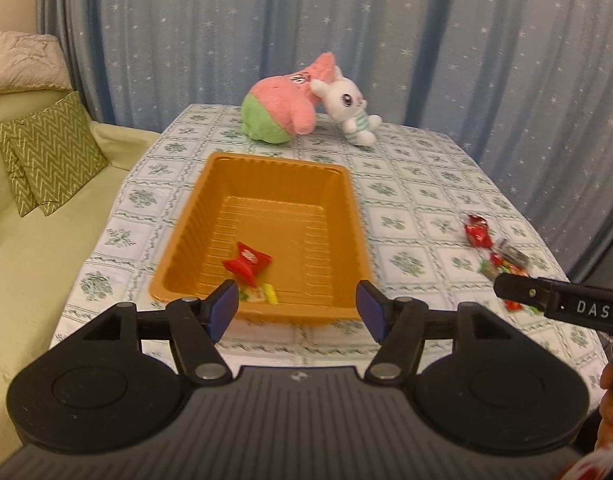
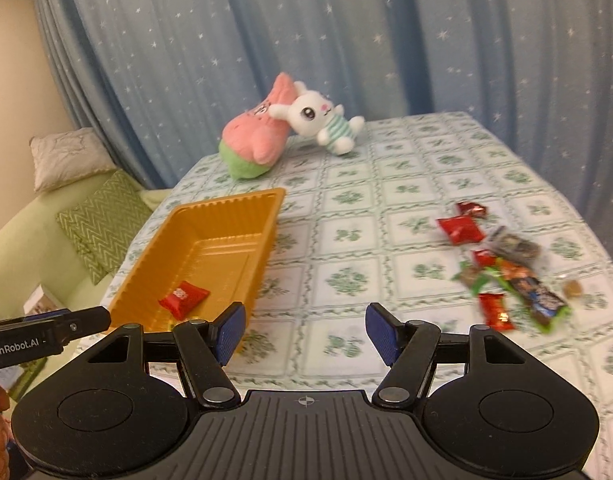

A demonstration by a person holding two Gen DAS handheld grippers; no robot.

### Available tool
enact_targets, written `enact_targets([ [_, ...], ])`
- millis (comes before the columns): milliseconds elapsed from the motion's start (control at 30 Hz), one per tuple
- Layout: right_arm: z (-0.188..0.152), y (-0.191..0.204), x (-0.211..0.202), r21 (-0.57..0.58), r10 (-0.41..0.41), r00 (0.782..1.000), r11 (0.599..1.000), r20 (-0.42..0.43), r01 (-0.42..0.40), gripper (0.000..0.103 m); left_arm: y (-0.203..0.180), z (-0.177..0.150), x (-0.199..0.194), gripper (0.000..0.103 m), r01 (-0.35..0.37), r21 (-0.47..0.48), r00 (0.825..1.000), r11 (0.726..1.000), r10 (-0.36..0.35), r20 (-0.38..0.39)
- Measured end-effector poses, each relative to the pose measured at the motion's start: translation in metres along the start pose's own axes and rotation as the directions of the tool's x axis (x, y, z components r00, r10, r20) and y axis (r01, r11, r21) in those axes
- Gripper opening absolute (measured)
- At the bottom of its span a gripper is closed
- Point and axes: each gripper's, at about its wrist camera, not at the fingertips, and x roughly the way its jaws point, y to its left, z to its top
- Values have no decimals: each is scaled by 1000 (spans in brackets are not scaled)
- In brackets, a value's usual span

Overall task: Organize snacks
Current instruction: 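Move both open tools back toward the snack pile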

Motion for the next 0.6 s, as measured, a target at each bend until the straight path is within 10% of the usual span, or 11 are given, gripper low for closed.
enact_targets([
  [600,-17,-49,-52,28,-97,994,995,43,96,66,-68,-16,-13,77,87,76,996,993,-86,-18],
])
